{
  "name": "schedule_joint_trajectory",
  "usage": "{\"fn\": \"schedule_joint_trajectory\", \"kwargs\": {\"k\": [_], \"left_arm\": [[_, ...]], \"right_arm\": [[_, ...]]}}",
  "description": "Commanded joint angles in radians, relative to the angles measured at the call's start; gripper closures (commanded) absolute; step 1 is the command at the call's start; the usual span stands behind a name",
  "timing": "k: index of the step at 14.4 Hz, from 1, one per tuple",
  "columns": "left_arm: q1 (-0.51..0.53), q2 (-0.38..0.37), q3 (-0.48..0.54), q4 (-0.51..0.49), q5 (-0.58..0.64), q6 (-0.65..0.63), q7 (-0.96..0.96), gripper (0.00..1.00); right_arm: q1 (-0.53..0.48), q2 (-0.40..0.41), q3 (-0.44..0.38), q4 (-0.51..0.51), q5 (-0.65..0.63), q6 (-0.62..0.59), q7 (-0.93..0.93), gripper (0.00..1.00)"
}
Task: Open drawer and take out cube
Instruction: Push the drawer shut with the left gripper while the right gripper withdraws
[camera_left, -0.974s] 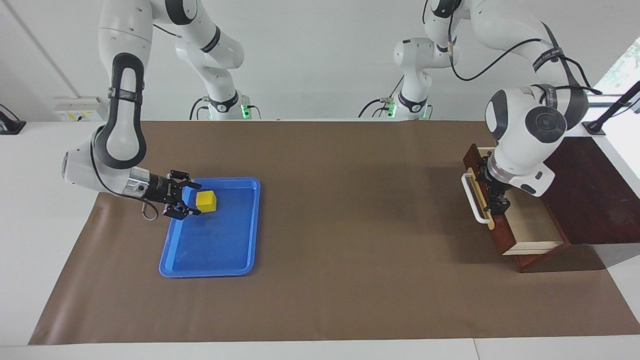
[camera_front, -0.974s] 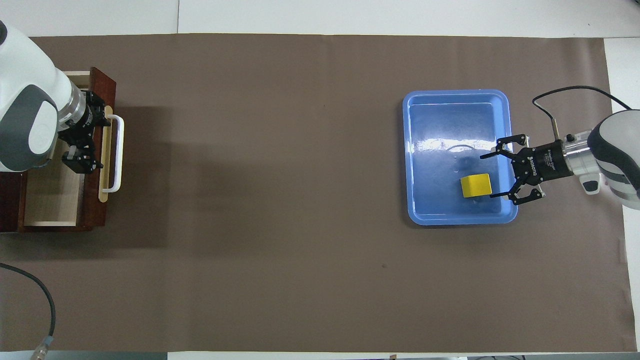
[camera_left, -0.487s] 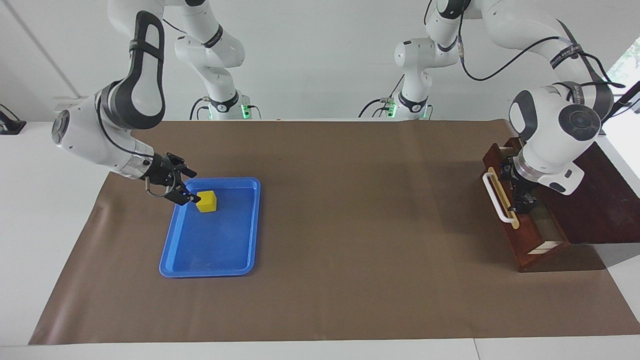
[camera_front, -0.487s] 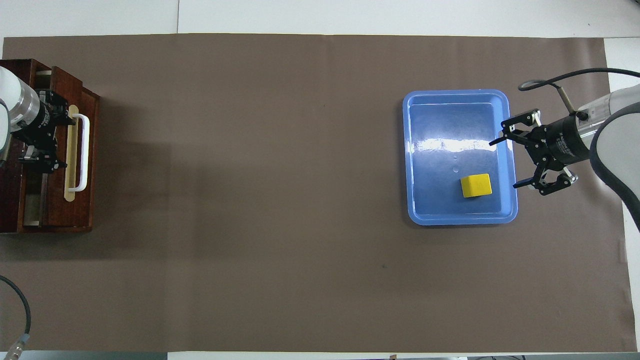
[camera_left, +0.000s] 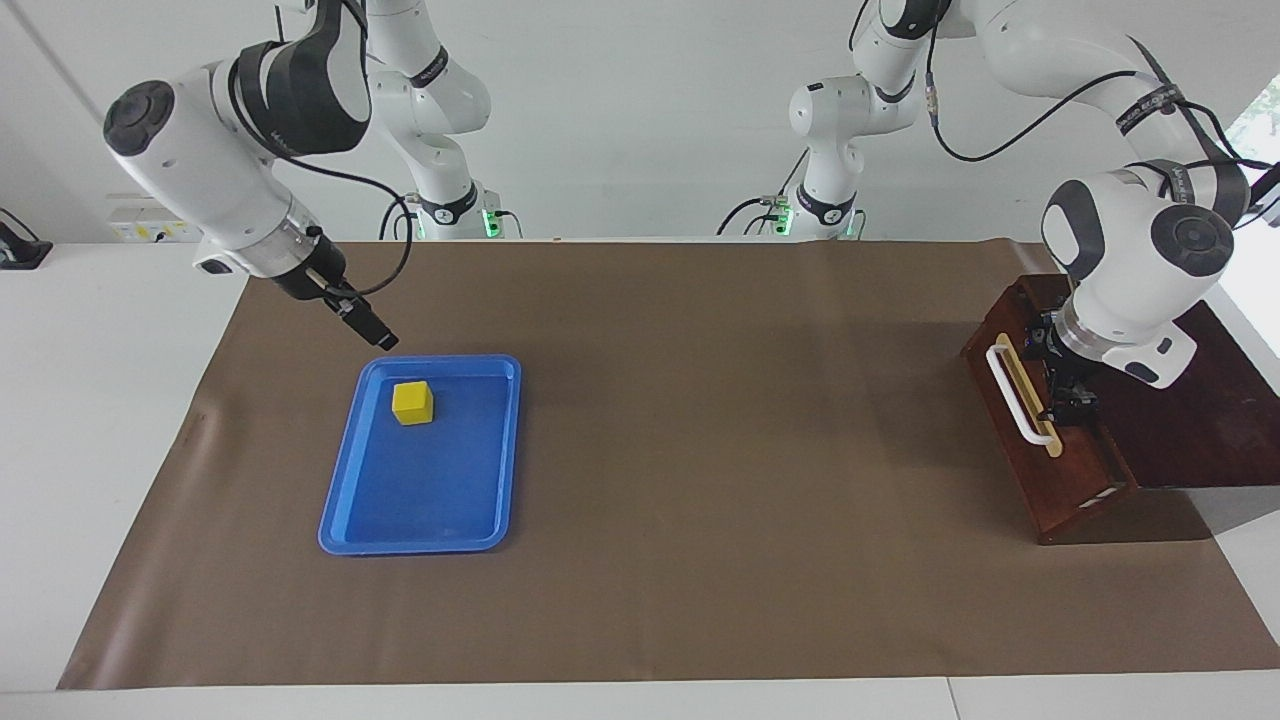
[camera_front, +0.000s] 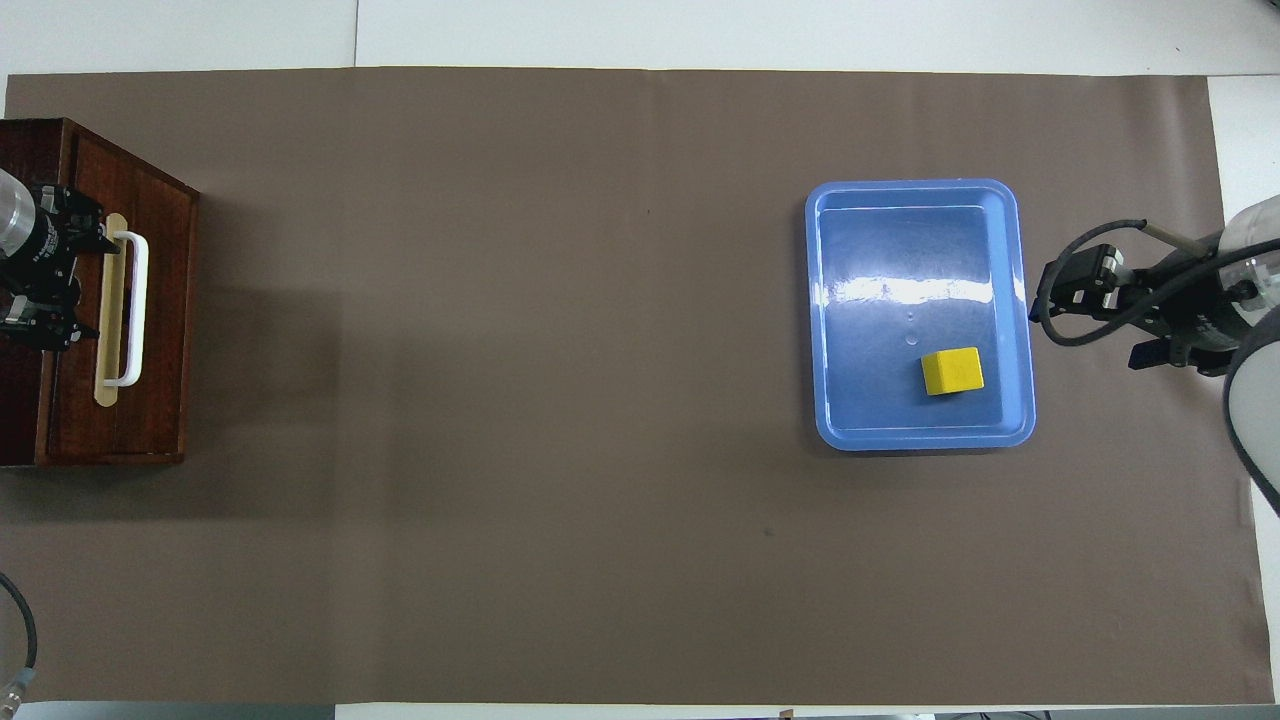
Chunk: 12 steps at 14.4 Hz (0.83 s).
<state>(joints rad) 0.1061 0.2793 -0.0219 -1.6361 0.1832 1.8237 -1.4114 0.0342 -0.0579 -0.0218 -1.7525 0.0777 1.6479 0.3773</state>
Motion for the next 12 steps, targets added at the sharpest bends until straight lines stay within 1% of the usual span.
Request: {"fn": "schedule_joint_trajectory", "kwargs": {"k": [1,2,7,10,12], "left_arm": [[0.017,-0.006,-0.004,-0.01,0.022,0.017,0.031,0.0],[0.021,-0.006,-0.004,-0.01,0.024,0.017,0.032,0.0],[0.027,-0.006,-0.004,-0.007,0.022,0.016,0.029,0.0],[0.017,-0.018,-0.015,0.019,0.022,-0.02,0.035,0.0],[0.003,-0.047,-0.019,0.019,0.015,-0.021,0.066,0.0]], "right_arm": [[-0.007,-0.016,-0.001,-0.005,-0.074,0.001,-0.263,0.0],[-0.013,-0.017,-0.001,-0.01,-0.096,0.003,-0.34,0.0],[-0.014,-0.02,-0.006,-0.01,-0.098,0.006,-0.405,0.0],[-0.013,-0.013,-0.006,0.002,-0.098,-0.014,-0.402,0.0],[-0.011,-0.011,-0.006,0.01,-0.099,-0.028,-0.4,0.0]]}}
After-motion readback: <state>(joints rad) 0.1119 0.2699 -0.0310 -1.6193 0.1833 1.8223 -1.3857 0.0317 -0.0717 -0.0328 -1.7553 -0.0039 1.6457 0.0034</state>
